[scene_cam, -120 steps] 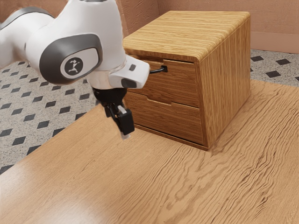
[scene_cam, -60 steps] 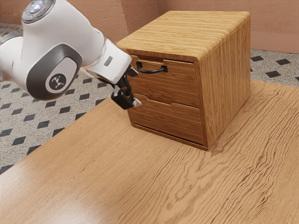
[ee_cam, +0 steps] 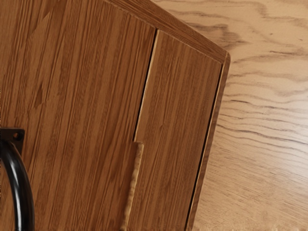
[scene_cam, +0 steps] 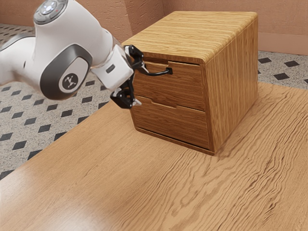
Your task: Pull the drawer handle with one arm to open the drawer
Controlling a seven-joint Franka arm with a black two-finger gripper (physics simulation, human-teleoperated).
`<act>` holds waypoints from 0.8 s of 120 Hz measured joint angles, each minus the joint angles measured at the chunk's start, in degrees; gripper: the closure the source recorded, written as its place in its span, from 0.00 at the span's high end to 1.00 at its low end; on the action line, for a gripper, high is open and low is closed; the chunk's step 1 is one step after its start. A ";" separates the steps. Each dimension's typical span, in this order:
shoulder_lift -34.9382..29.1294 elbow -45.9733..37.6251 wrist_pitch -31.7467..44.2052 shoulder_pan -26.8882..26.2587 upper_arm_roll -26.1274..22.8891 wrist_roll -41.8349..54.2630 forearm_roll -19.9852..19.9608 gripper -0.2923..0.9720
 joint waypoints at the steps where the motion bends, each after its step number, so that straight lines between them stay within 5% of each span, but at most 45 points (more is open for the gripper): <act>1: 0.12 0.10 0.00 0.06 0.00 0.22 0.00 0.77; 96: 12.21 10.90 0.14 5.06 0.23 12.37 -7.17 0.77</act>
